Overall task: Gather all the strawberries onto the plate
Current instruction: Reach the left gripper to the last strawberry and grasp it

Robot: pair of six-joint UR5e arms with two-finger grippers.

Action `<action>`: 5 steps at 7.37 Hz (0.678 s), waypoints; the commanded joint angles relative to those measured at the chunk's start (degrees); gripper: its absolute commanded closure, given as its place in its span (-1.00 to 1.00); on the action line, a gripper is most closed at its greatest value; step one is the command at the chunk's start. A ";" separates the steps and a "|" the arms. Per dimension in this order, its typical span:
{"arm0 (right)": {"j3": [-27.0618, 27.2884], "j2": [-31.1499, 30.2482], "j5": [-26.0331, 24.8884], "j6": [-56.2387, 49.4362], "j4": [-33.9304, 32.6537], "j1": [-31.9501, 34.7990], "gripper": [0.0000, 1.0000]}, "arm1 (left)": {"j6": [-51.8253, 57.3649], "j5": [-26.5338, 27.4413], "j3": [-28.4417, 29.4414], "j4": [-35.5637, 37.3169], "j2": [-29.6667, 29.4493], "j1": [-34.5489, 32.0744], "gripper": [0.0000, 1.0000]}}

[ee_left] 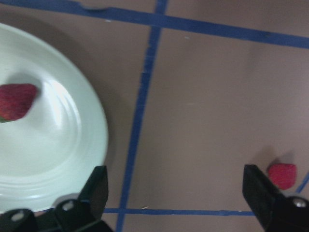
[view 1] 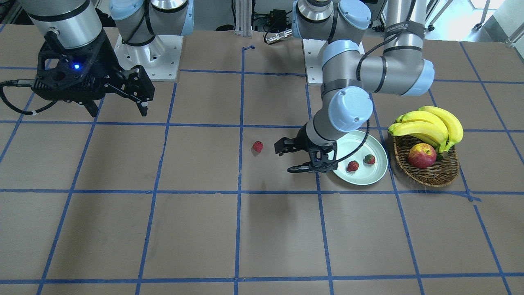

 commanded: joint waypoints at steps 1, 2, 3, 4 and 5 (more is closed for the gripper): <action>0.00 0.00 0.00 0.00 0.00 0.07 -1.00 | -5.65 -2.22 -5.00 11.23 -1.90 -6.14 -1.00; 0.00 0.00 0.08 0.00 0.00 0.07 -1.00 | -8.28 -2.48 -6.68 14.94 -3.22 -7.29 -1.00; 0.09 0.00 0.08 -0.09 0.00 0.07 -1.00 | -8.48 -2.23 -7.22 14.97 -3.75 -8.60 -1.00; 0.26 0.00 0.08 -0.09 0.00 0.07 -1.00 | -8.92 -1.79 -7.84 14.89 -3.76 -9.40 -0.81; 0.26 0.00 0.08 -0.09 0.00 -0.01 -1.00 | -8.84 -1.70 -8.89 14.80 -3.76 -9.41 -0.56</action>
